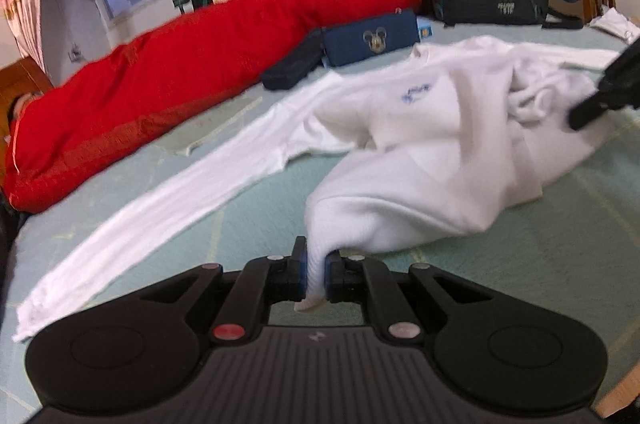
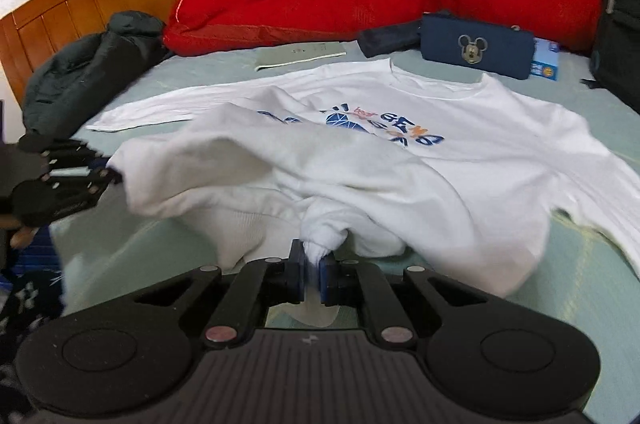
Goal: Fold clothes
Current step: 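Pull the held hem away from the collar to spread the body flat, then release the hem and lift the right tool off the sweatshirt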
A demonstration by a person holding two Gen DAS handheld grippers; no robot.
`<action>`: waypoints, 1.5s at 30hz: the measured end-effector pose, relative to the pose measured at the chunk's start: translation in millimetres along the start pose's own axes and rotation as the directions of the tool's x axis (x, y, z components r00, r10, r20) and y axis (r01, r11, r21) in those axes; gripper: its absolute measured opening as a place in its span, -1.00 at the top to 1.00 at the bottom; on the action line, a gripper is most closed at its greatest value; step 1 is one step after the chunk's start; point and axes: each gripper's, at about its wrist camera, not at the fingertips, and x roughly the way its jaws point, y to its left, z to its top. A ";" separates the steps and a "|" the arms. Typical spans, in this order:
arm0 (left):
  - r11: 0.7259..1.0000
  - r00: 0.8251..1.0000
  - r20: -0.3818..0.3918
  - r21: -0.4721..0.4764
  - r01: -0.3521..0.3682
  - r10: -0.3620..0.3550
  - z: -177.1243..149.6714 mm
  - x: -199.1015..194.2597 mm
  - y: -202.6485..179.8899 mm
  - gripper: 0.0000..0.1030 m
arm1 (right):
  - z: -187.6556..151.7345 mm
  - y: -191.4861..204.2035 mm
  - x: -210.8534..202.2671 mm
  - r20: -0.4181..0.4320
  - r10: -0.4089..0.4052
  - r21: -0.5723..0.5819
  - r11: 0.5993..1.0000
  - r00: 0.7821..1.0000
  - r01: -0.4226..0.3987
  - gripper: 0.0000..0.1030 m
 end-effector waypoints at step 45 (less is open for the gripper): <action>0.954 0.988 -0.147 -0.299 0.008 -0.055 -25.9 -72.1 76.2 -0.32 | 51.7 151.7 50.4 -0.066 -0.020 -0.374 0.927 0.998 -0.006 -0.16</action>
